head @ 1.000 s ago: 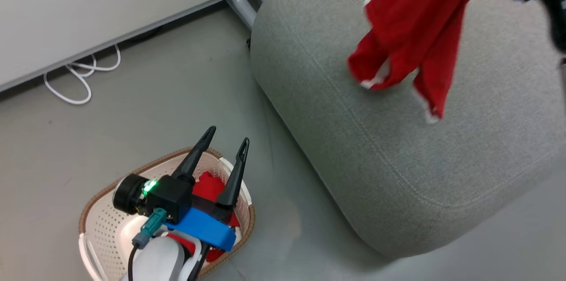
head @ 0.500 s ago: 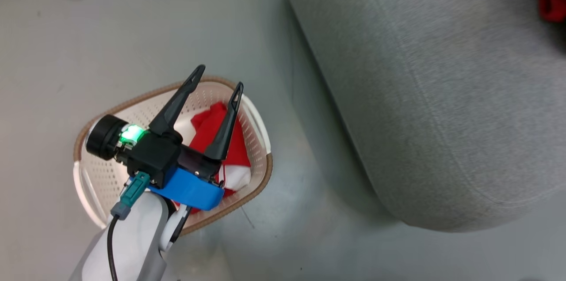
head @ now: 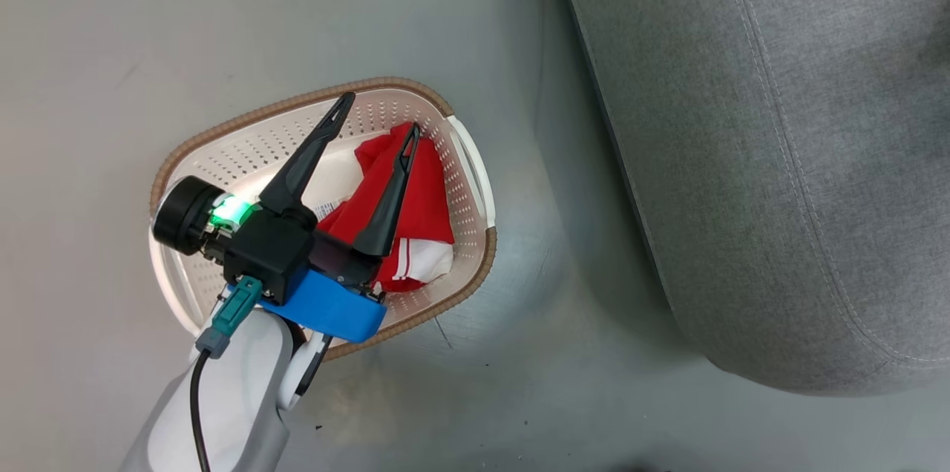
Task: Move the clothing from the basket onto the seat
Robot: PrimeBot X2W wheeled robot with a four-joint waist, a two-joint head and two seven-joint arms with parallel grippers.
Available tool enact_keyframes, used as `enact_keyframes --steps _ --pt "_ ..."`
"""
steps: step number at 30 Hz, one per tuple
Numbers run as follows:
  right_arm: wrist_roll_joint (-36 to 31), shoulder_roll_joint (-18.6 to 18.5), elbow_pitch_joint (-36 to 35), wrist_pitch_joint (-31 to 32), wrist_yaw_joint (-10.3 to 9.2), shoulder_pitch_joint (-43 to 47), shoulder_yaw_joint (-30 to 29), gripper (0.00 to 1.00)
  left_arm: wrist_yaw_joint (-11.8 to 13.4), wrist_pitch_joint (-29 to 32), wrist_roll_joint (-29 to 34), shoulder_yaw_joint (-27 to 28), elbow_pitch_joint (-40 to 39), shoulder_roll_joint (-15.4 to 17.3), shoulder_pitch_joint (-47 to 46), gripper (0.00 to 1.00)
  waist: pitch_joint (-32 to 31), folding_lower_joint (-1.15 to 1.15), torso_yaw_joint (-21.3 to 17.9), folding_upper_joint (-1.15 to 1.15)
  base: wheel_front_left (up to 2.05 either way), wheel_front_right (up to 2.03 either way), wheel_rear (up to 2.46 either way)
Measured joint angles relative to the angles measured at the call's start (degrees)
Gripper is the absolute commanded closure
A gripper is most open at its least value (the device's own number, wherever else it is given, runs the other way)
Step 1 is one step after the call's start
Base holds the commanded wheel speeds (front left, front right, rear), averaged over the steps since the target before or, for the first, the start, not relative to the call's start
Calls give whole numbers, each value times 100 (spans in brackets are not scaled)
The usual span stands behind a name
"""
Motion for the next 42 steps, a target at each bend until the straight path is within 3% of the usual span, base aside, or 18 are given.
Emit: enact_keyframes --steps 2,3,4,5,6,13,24,33,42 --pt "-55 -20 99 -68 0 4 0 100 0 0 -3 19 11 -47 7 0 -59 0 22 0 0 0 0" --pt "-94 -22 144 -91 0 15 7 95 0 0 -11 26 23 -74 14 0 -95 0 31 0 0 0 0" --pt "-138 -24 170 -131 0 45 15 67 0 0 -13 32 34 -103 32 0 -137 0 40 0 0 0 0" --pt "-171 -35 196 -158 0 80 22 9 0 0 -30 32 48 -135 58 0 -183 0 50 0 0 0 0" --pt "-197 -45 221 -186 0 108 30 0 0 0 -37 32 70 -166 89 0 -234 0 59 0 0 0 0" --pt "-263 54 327 -272 0 532 233 0 0 0 -121 78 202 -387 353 0 -761 0 131 0 0 0 0" --pt "-244 289 -175 -331 0 1803 506 0 0 0 -283 538 397 -724 1344 0 -2047 -1 325 0 0 0 0" --pt "-288 849 -1111 -339 0 3126 558 0 0 0 -344 998 541 -883 2143 0 -3070 -2 577 0 0 0 0" --pt "-592 1445 -2491 -207 0 4226 917 0 0 -1 -342 1606 683 -959 2535 0 -3566 -2 974 0 0 0 0"
